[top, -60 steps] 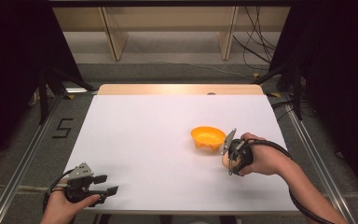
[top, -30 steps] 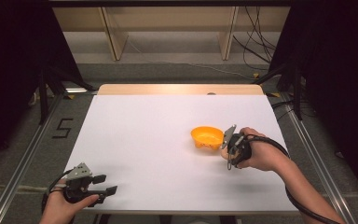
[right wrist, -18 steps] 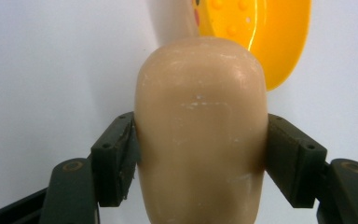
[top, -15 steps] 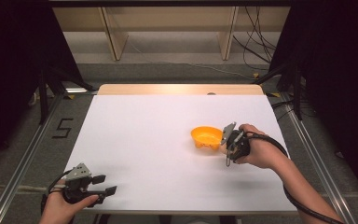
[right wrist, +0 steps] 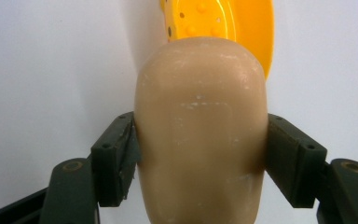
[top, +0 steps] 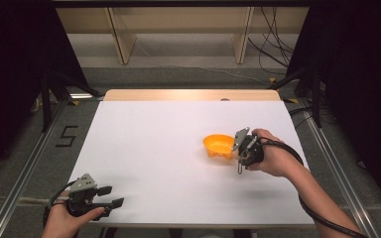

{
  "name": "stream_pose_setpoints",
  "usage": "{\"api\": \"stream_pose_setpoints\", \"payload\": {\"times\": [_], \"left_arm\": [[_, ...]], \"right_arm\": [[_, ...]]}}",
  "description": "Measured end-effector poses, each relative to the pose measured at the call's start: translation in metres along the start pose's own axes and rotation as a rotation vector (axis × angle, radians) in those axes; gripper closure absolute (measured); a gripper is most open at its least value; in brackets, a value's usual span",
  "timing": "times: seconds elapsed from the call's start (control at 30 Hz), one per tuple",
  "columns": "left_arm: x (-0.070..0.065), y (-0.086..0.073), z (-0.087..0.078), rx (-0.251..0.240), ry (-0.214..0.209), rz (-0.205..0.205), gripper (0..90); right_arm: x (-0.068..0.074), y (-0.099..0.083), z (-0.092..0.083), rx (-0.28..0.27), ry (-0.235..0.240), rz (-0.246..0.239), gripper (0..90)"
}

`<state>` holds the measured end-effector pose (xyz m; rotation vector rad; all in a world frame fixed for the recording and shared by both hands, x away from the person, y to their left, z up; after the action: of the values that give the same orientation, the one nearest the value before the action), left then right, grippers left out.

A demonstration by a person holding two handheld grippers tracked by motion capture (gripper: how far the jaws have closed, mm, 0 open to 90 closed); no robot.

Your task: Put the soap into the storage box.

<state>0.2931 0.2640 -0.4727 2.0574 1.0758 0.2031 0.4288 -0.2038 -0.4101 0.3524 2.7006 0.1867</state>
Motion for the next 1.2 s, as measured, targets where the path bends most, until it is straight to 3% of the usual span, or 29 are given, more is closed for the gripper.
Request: {"api": "stream_pose_setpoints", "payload": {"times": [0.17, 0.5, 0.63, 1.03, 1.07, 1.1, 1.13, 1.17, 1.2], "left_arm": [[0.0, 0.0, 0.0, 0.001, 0.002, -0.001, 32.5], [0.0, 0.0, 0.0, 0.002, 0.004, -0.001, 32.6], [0.0, 0.0, 0.0, -0.001, 0.001, 0.0, 32.6], [-0.001, 0.0, 0.001, -0.002, -0.003, -0.003, 32.6], [-0.001, 0.0, 0.001, -0.002, -0.003, -0.003, 32.6], [-0.001, 0.0, 0.001, -0.001, -0.002, -0.005, 32.6], [0.0, 0.0, 0.001, -0.001, -0.003, -0.004, 32.6], [-0.001, 0.0, 0.001, -0.001, -0.003, -0.004, 32.6], [-0.001, 0.0, 0.001, -0.001, -0.003, -0.004, 32.6]], "right_arm": [[-0.004, 0.003, 0.0, 0.003, -0.011, -0.025, 33.3], [-0.006, 0.008, -0.001, 0.002, -0.013, -0.004, 33.3], [-0.009, 0.012, 0.0, -0.01, -0.014, -0.034, 33.3], [-0.011, 0.02, 0.001, -0.008, -0.019, -0.01, 33.3], [-0.014, 0.022, 0.002, -0.021, -0.02, -0.045, 33.3], [-0.011, 0.022, 0.001, -0.013, -0.021, -0.011, 33.3], [-0.012, 0.023, 0.001, -0.016, -0.023, -0.012, 33.3], [-0.014, 0.024, 0.002, -0.025, -0.021, -0.045, 33.3], [-0.014, 0.024, 0.002, -0.025, -0.021, -0.045, 33.3]]}}
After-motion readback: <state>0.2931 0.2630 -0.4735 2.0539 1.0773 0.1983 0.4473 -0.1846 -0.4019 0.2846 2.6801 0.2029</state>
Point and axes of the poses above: each handheld gripper's, and its own axes: z roughly forward along the jaws, y roughly out of its top, x roughly to its left, the point moved 1 cm from there along z, roughly forward along the jaws, and after that the axes turned 4 degrees about x, right-handed, at the moved point
